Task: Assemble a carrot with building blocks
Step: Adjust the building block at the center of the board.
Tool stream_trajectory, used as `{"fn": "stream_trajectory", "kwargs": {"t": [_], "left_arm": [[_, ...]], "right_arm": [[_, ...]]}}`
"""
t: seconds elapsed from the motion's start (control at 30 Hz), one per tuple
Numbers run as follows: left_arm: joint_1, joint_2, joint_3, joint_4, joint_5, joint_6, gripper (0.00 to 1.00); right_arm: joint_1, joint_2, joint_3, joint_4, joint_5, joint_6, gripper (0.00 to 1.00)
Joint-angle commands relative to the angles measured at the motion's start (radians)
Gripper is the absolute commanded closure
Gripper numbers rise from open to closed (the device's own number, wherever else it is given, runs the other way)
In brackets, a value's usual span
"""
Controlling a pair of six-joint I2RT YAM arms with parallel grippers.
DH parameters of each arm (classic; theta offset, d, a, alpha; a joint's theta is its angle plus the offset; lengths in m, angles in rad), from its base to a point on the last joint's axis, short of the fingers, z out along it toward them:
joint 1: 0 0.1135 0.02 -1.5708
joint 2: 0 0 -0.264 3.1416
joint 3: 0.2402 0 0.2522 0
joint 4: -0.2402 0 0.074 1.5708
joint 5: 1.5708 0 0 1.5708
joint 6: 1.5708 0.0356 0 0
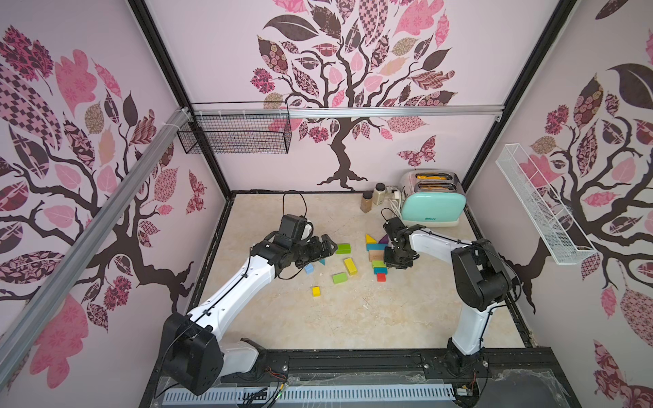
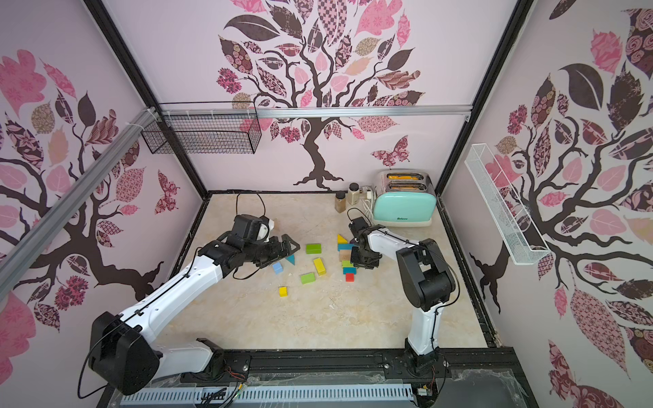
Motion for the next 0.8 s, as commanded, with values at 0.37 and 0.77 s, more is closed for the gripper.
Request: {"fn": "stream_trajectory", "kwargs": {"t": [0.37,0.77], "left_arm": [[0.004,0.011,-0.001,0.024,0.007,0.005,0.02],[0.004,0.008,0.002,0.019,0.007,0.008,0.02]], "right_arm": [[0.006,0.018,-0.004,0.020,-0.007,0.010,0.67],[0.006,-0.025,0.012,-0.018,0.074,0.026,0.66]]}}
